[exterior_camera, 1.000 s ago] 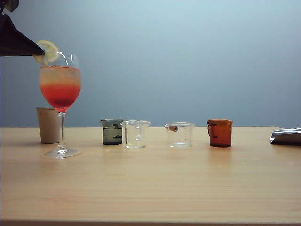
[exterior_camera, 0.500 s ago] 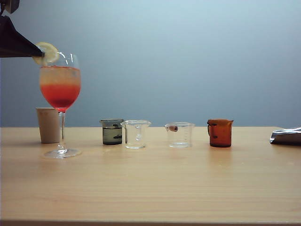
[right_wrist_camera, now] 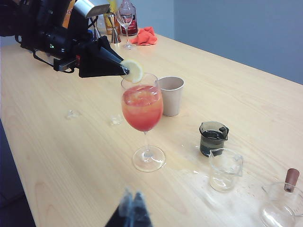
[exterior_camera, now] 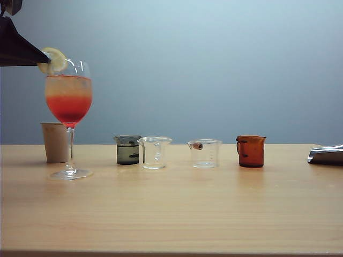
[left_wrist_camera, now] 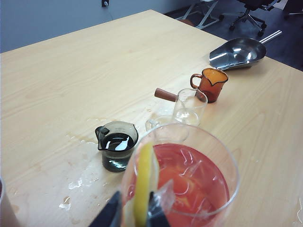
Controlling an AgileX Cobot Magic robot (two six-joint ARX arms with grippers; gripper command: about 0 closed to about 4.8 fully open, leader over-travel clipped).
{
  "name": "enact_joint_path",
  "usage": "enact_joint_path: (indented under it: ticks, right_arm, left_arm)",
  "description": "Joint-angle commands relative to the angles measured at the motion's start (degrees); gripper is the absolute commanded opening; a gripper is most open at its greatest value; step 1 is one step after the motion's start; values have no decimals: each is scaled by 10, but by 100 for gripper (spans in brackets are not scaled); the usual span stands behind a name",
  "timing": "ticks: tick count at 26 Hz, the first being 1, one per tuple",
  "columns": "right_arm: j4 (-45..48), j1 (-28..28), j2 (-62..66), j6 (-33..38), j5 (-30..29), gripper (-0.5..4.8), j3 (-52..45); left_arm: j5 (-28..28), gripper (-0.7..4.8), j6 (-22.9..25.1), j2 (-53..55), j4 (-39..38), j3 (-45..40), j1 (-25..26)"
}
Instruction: Pick up the lemon slice from the paper cup on the left and carefully insert it into the rim of the goblet.
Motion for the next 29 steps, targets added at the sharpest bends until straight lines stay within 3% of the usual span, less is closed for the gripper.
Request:
enact_joint_path:
  ticks: [1,3,13,15,18,25,29]
  right_arm:
    - [7,0,0,-2,-2,-3,2]
    - [7,0,0,-2,-2,-3,2]
    - [7,0,0,-2,-2,-3,2]
    - [7,0,0,-2,-2,-3,2]
    - [7,0,0,-1,-2,-3,2]
    - [7,0,0,-1,-2,-3,2]
    - [7,0,0,-1,-2,-3,2]
  left_arm:
    - [2,134,0,-1,4,3,-1]
    - [2,154,0,-1,5,3,-1]
    - [3,140,-2,-1,20,3,0]
    - [3,83,-2,-1,27,3,0]
    - [3,51,-2,-1,28,3,0]
    - [2,68,-2,-1,28,3,0]
    - [2,47,-2,-1,28,3,0]
